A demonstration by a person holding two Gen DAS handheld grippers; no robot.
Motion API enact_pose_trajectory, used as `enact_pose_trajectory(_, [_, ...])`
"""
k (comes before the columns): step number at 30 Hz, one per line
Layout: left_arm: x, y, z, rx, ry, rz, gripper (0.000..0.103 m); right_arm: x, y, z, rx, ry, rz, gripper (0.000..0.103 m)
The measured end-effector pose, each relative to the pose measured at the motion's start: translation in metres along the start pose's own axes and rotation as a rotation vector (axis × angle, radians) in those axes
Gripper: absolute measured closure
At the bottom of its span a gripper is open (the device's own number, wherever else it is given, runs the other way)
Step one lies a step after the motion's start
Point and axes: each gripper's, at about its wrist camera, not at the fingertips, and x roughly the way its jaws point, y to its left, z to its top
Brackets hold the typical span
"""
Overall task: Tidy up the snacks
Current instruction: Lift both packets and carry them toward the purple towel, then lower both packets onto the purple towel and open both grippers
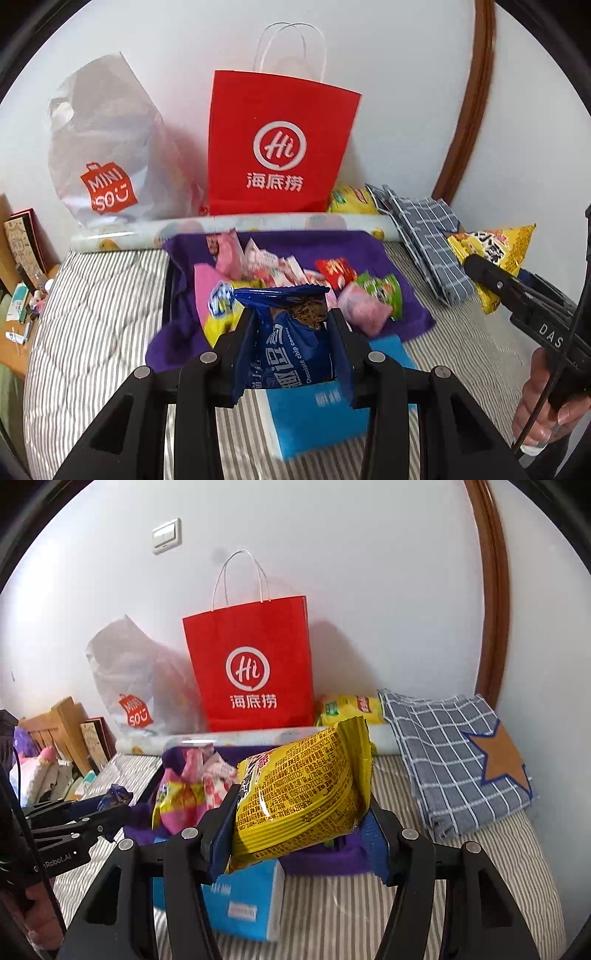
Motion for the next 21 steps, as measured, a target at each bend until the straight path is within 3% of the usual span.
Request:
enact_pose_trajectory(10, [0.041, 0.014, 0.043, -0.013, 0.001, 0.022, 0.066, 0.052, -0.001, 0.034, 0.019, -0.007, 0.012, 0.043])
enact_pose_trajectory(16, [0.068, 0.02, 0.074, -0.047, 0.011, 0.011, 0.066, 0.095, -0.002, 0.038, 0.013, 0.028, 0.026, 0.043])
enact_pose_trajectory(21, [0.09, 0.013, 0.089, 0.01, 0.012, 0.017, 0.066, 0.122, -0.012, 0.03, 0.026, 0.059, 0.021, 0.043])
